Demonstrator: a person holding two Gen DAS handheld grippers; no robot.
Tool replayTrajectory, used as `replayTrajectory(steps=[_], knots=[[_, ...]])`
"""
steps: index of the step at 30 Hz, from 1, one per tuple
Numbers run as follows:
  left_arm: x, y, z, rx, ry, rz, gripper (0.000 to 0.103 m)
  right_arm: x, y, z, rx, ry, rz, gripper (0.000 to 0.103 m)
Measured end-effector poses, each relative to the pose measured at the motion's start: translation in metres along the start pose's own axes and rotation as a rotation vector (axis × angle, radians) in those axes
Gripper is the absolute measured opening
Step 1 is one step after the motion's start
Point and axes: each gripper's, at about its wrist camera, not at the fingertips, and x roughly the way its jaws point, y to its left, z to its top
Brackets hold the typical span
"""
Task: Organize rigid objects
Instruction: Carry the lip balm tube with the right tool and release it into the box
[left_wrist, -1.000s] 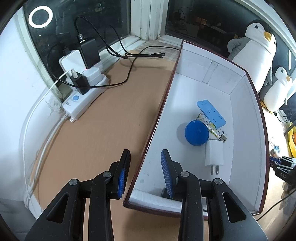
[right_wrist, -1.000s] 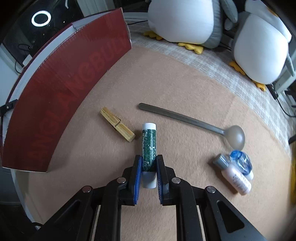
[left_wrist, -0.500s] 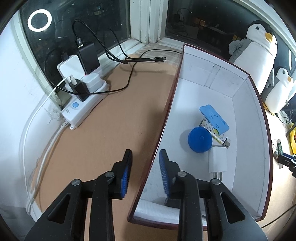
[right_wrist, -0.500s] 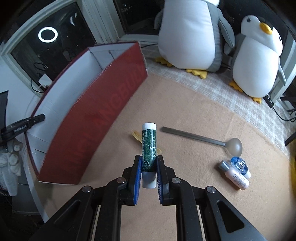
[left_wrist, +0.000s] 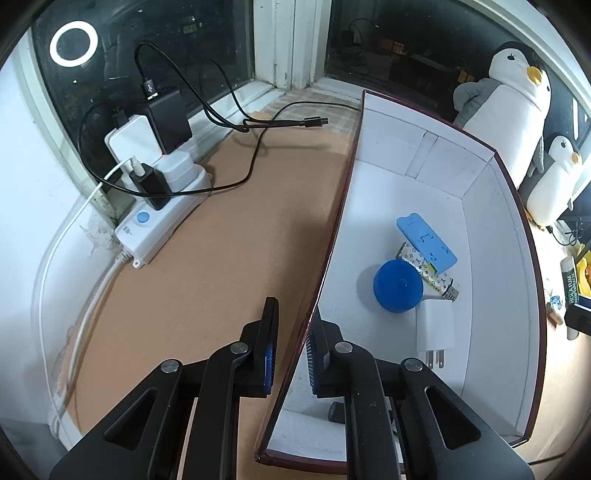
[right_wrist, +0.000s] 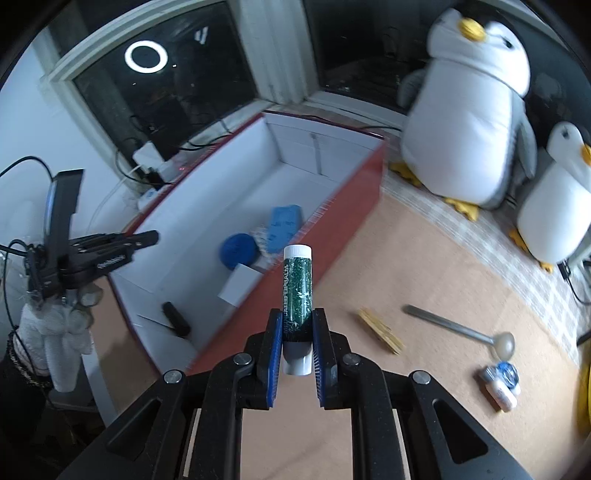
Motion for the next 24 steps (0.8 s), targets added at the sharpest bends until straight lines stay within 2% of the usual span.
replayTrajectory(steps=[9,24], knots=[[0.002,0.001,0.001,-0.002,-0.003,-0.014,0.012,0.01,0.044,0.01,-0.1,0.018,0.037,0.014],[0.005,0.002,-0.001,-0.003,0.0,-0.025,0.012,0.04,0.093,0.01,-0.205,0.087,0.073,0.014]])
